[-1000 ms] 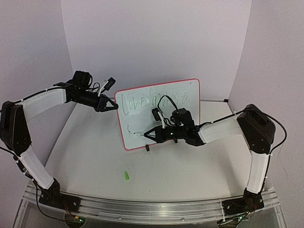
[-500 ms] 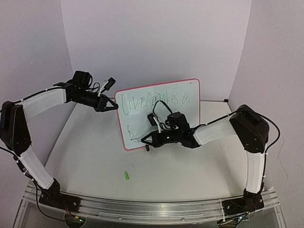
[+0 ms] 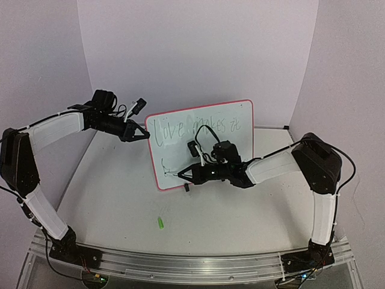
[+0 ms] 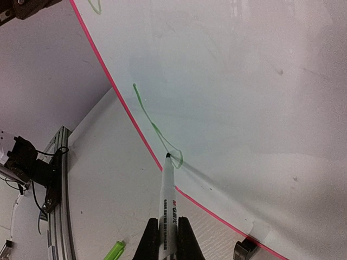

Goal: Write a sentence on the whiteboard

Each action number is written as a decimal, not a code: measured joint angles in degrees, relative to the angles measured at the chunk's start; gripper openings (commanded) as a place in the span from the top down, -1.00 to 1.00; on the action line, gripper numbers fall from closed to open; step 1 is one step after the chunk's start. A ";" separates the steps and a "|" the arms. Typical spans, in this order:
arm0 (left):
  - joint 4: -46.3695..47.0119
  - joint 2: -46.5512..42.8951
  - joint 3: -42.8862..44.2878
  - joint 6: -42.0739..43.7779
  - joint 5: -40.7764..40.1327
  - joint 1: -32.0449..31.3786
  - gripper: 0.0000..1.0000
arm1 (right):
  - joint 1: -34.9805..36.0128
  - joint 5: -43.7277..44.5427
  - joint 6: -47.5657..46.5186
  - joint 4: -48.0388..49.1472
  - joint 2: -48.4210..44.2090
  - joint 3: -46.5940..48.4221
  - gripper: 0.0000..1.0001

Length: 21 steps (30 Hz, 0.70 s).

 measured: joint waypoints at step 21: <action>-0.02 0.00 0.00 0.00 0.04 -0.02 1.00 | -0.25 1.89 1.58 4.98 -7.02 -6.42 1.00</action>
